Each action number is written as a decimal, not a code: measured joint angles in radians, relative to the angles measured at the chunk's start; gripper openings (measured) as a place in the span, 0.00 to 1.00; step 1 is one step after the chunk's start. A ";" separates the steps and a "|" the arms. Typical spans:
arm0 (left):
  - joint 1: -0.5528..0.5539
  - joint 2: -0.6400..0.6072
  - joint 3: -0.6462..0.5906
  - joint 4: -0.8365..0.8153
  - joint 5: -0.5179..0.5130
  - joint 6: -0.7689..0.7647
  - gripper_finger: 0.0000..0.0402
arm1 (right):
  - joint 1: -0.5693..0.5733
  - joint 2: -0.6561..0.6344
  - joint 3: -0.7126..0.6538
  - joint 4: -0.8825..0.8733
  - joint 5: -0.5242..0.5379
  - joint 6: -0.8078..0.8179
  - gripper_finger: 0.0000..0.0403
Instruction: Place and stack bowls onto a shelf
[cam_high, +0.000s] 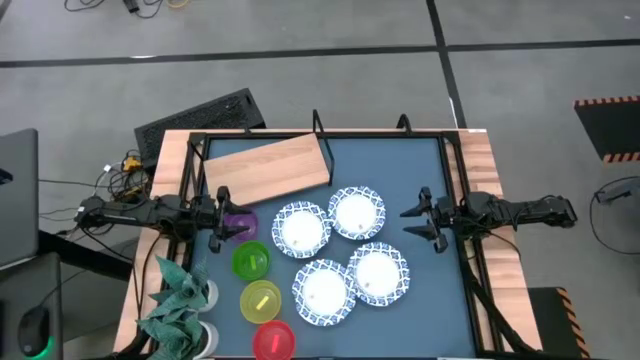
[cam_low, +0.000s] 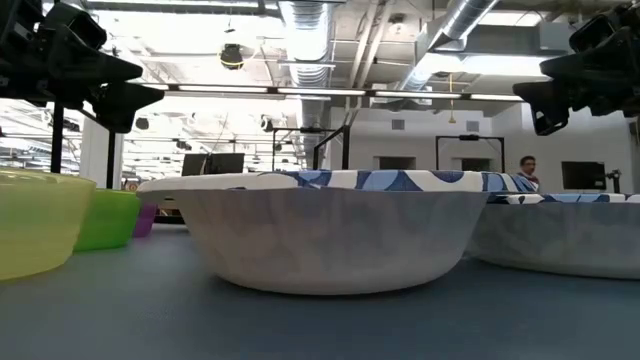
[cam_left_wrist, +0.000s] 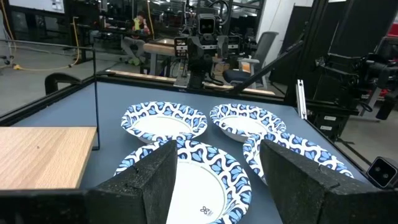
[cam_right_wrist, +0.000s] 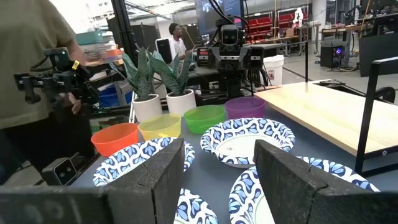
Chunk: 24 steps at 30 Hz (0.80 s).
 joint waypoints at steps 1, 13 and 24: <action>0.000 0.000 0.000 0.000 0.000 0.000 0.53 | 0.000 0.000 0.000 0.000 0.000 0.000 0.55; 0.000 0.000 0.000 0.000 0.000 0.000 0.53 | 0.000 0.000 0.000 0.000 0.000 0.000 0.55; 0.000 0.000 0.000 0.002 -0.015 -0.230 0.53 | 0.000 0.000 0.000 0.000 0.000 0.000 0.55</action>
